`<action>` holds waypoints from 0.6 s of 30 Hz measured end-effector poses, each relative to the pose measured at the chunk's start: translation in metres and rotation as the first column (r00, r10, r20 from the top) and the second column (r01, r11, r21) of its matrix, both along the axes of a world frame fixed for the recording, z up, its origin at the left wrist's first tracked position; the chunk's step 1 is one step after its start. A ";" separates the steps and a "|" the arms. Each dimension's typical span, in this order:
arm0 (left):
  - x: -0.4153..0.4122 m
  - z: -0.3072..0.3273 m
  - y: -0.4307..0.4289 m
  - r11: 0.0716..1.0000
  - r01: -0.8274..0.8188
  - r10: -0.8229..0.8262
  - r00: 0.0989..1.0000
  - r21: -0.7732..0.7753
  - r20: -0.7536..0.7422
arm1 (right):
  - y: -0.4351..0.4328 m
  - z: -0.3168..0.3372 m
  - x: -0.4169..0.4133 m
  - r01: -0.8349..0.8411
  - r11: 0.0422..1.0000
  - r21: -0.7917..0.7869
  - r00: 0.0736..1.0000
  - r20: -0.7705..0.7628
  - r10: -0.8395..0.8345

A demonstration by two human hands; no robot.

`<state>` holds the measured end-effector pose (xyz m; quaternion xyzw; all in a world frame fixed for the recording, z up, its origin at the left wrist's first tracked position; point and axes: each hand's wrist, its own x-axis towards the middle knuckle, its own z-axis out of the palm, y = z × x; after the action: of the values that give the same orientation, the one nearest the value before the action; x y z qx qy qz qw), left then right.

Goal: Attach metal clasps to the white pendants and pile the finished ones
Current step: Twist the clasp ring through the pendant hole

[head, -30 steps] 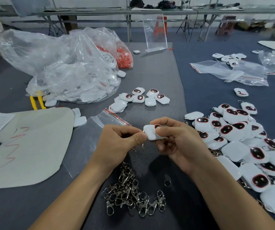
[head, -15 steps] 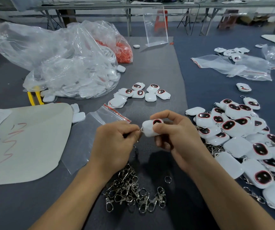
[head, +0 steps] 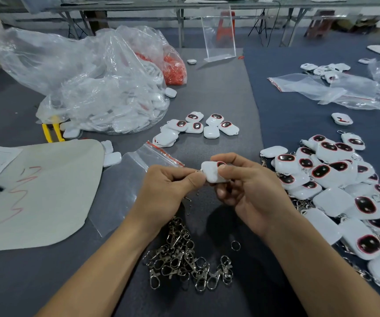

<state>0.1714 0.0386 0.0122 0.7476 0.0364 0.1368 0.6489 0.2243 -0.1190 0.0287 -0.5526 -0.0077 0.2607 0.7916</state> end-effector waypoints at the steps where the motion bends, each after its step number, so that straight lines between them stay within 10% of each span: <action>1: 0.000 0.001 0.001 0.997 -0.019 0.017 0.999 0.070 0.038 | 0.000 0.000 0.000 0.003 1.000 0.002 1.000 0.012 -0.003; 3: -0.001 0.001 0.006 0.930 -0.080 0.035 0.991 0.358 0.129 | -0.001 -0.001 0.000 0.030 0.999 -0.022 0.997 0.067 -0.028; 8: -0.003 -0.005 0.006 0.359 -0.153 -0.044 0.983 0.921 0.180 | 0.007 -0.016 -0.003 0.257 0.846 -0.467 0.822 0.566 0.063; 18: 0.004 -0.007 0.002 0.950 -0.160 0.153 0.987 0.269 0.047 | 0.004 -0.007 0.002 0.122 0.983 -0.135 0.979 0.181 -0.097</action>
<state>0.1750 0.0410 0.0049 0.8224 0.0681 0.2008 0.5280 0.2259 -0.1149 0.0219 -0.6292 -0.0270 0.1672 0.7586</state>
